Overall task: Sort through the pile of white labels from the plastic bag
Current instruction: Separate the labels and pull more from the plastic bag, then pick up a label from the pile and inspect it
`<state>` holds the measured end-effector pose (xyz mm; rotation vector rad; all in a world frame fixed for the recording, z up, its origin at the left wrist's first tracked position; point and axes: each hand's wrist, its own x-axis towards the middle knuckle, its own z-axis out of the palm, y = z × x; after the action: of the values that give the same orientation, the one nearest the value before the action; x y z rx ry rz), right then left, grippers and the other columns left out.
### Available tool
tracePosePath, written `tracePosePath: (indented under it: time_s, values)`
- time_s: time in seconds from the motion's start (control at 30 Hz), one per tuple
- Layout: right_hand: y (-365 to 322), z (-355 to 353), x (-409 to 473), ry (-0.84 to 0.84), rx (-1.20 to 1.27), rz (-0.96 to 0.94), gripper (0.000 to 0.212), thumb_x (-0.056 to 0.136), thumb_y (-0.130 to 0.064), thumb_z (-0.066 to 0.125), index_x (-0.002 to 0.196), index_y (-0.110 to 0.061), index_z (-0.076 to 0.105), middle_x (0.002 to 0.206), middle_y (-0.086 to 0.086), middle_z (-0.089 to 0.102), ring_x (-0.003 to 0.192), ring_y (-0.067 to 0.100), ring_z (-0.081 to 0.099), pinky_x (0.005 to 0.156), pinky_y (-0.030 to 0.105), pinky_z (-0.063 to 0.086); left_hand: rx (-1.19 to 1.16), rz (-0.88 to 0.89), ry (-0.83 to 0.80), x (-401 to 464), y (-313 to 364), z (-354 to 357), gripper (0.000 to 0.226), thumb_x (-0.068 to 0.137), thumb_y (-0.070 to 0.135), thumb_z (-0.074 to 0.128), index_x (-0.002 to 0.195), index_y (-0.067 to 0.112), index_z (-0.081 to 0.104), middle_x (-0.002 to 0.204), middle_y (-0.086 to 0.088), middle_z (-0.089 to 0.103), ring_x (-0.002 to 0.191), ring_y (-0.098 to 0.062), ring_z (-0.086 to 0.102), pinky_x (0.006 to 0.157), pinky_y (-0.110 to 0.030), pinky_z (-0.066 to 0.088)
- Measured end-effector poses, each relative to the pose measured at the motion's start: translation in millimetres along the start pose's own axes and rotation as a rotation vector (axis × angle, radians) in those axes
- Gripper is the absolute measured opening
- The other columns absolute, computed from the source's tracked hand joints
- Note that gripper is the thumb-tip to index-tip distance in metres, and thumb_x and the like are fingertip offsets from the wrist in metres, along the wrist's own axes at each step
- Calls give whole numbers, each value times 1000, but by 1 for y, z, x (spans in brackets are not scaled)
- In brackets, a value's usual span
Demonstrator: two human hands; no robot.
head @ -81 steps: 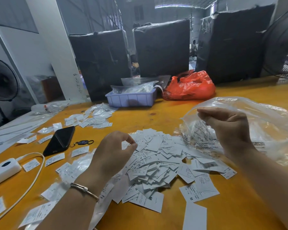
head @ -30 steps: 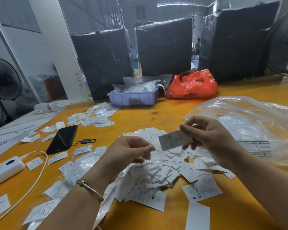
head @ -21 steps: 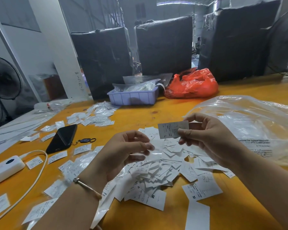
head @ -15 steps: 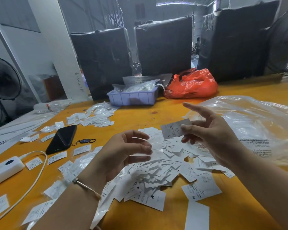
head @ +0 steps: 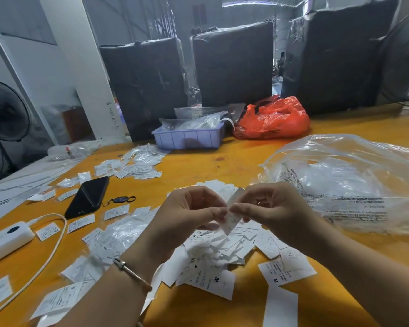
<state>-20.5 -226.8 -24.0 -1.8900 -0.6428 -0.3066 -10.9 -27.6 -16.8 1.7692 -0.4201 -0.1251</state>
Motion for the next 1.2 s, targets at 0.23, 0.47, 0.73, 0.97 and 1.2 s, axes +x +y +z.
tracePosePath:
  time_s: [0.23, 0.47, 0.73, 0.97, 1.2]
  values:
    - [1, 0, -1, -32, -151, -21, 6, 81, -16, 73, 76, -17, 76, 67, -3, 69, 62, 13, 63, 60, 35, 53, 97, -1, -61, -2, 2, 3, 16, 88, 15, 70, 93, 0, 73, 81, -14, 76, 69, -22, 73, 61, -24, 56]
    - [-15, -15, 0, 397, -16, -141, 34, 81, 4, 69, 104, -21, 70, 90, -5, 72, 73, 11, 69, 68, 28, 58, 107, 77, 21, -2, 1, 2, 15, 81, 10, 76, 81, -5, 73, 73, -17, 74, 63, -25, 69, 58, -29, 55]
    - [-22, -11, -4, 365, -168, -273, 48, 78, 5, 73, 120, -16, 63, 80, 6, 69, 70, 16, 63, 62, 32, 53, 93, 119, 16, -2, 1, 3, 25, 71, 22, 78, 80, 0, 75, 73, -15, 75, 62, -24, 69, 58, -26, 55]
    - [-17, -12, -3, 361, -269, -258, 45, 80, 0, 73, 120, -19, 64, 82, 0, 69, 67, 14, 57, 56, 19, 51, 86, 148, 23, -4, 2, 3, 26, 69, 21, 79, 80, -2, 74, 73, -16, 74, 63, -26, 68, 58, -28, 54]
    - [-21, -11, -4, 356, -273, -264, 45, 80, -1, 74, 119, -21, 63, 84, 2, 71, 71, 15, 61, 56, 18, 52, 123, 158, 19, -4, 2, 3, 26, 69, 22, 81, 81, 0, 75, 73, -15, 74, 67, -35, 69, 61, -32, 55]
